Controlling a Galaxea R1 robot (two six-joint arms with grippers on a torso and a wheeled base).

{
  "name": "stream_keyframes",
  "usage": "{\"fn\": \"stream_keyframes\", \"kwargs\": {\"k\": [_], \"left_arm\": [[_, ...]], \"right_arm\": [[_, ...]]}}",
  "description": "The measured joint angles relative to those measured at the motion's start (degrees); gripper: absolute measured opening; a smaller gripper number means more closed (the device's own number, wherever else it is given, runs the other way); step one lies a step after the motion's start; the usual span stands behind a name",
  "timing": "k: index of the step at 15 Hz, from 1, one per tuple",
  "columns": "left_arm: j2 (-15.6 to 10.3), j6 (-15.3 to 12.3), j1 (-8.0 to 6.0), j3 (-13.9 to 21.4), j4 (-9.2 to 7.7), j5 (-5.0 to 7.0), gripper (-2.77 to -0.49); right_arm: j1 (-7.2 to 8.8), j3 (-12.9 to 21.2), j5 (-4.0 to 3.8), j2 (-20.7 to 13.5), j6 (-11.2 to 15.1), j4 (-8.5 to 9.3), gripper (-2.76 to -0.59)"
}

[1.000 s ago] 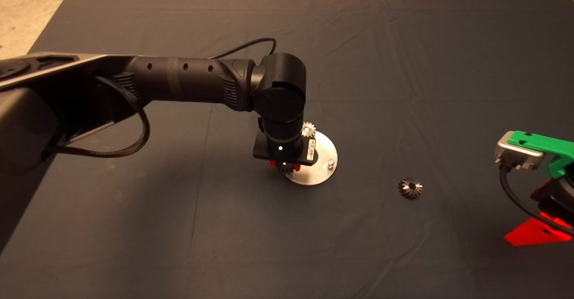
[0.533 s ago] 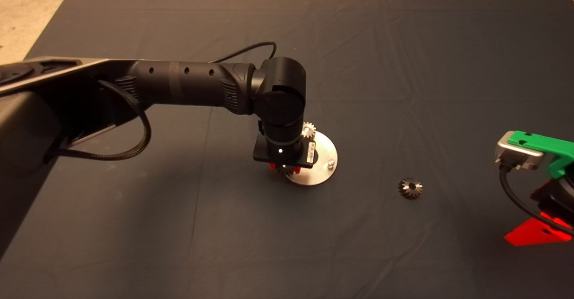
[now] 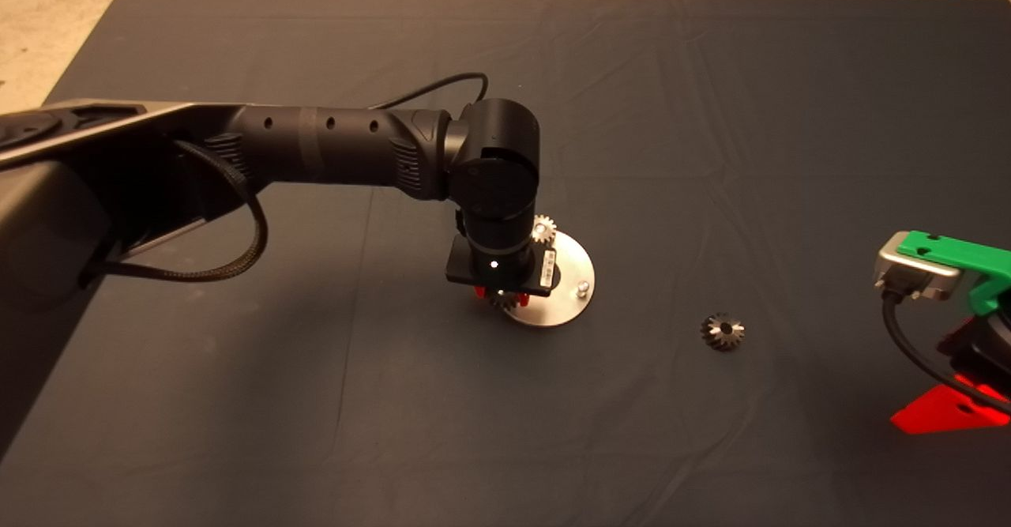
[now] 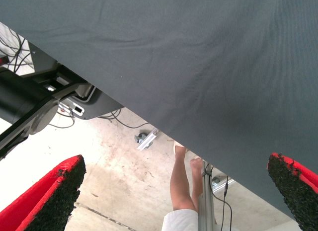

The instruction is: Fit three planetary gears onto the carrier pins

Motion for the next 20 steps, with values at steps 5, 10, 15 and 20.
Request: {"fn": "stream_keyframes", "kwargs": {"k": [5, 10, 15, 20], "left_arm": [[0.1, 0.1, 0.00, -0.2, -0.10, 0.05, -2.32], [0.1, 0.1, -0.01, -0.2, -0.10, 0.02, -2.32], [0.1, 0.1, -0.01, -0.2, -0.09, 0.02, -2.32], [0.2, 0.2, -0.06, -0.7, -0.10, -0.04, -2.32]], "right_arm": [[0.00, 0.2, 0.02, -0.1, 0.0, 0.00, -0.63], [0.00, 0.3, 0.00, -0.3, 0.0, 0.00, -0.63], [0.00, 0.3, 0.00, -0.3, 0.0, 0.00, -0.63], [0.00, 0.3, 0.00, -0.2, 0.0, 0.00, -0.63]]}}
